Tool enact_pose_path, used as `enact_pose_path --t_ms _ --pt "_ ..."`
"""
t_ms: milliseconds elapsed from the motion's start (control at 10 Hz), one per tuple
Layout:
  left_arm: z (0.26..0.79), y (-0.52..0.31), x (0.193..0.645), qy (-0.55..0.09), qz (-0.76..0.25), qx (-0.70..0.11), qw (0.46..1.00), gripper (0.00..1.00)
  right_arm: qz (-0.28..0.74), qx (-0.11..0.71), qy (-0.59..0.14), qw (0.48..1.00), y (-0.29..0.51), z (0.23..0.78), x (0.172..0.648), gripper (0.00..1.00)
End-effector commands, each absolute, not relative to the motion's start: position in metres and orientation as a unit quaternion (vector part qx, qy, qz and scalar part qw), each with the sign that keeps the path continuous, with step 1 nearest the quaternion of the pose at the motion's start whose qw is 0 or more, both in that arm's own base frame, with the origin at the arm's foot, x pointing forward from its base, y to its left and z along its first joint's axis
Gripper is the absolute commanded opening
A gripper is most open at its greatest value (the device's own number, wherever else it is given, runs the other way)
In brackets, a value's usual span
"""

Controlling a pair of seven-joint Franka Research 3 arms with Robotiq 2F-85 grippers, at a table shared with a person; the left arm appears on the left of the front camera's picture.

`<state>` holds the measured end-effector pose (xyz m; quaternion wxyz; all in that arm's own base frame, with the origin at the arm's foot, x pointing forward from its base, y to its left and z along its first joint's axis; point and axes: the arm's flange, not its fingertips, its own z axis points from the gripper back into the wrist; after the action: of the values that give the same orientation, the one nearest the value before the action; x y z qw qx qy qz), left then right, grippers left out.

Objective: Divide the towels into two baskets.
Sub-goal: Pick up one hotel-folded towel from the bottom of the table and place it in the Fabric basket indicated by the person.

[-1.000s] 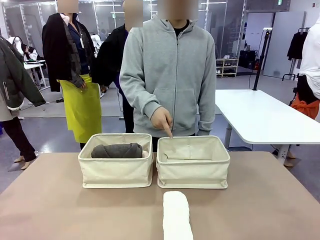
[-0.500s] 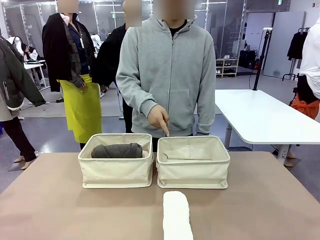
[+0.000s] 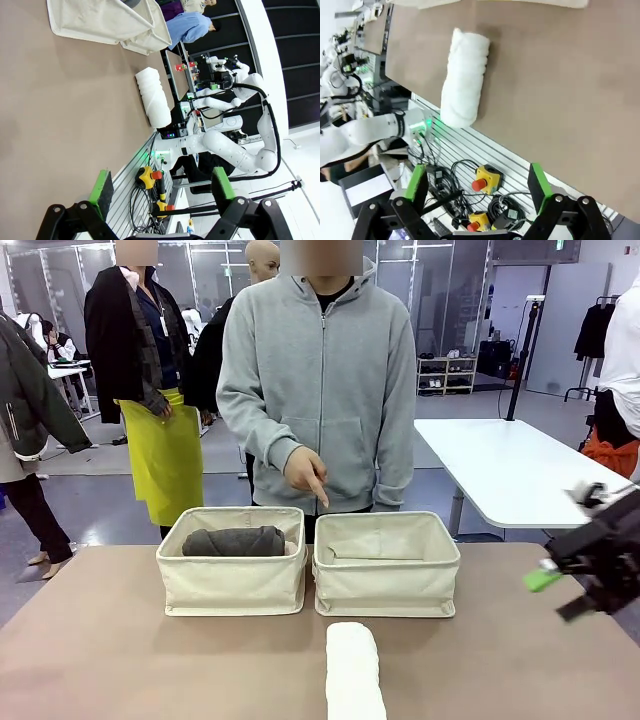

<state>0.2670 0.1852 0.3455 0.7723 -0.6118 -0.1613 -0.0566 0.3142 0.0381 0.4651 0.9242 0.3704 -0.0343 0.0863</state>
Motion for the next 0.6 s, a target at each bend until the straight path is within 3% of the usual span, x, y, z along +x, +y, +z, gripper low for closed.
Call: enact_pose_path --t_ms 0,500 --pt "0.348 0.186 0.262 -0.158 -0.056 -0.616 0.770 1.00 0.076 0.332 -0.037 0.939 0.113 0.403 0.252 1.00" --pt "0.348 0.186 0.262 -0.158 -0.056 -0.616 0.770 1.00 0.099 0.273 0.002 0.957 0.193 0.370 0.243 1.00"
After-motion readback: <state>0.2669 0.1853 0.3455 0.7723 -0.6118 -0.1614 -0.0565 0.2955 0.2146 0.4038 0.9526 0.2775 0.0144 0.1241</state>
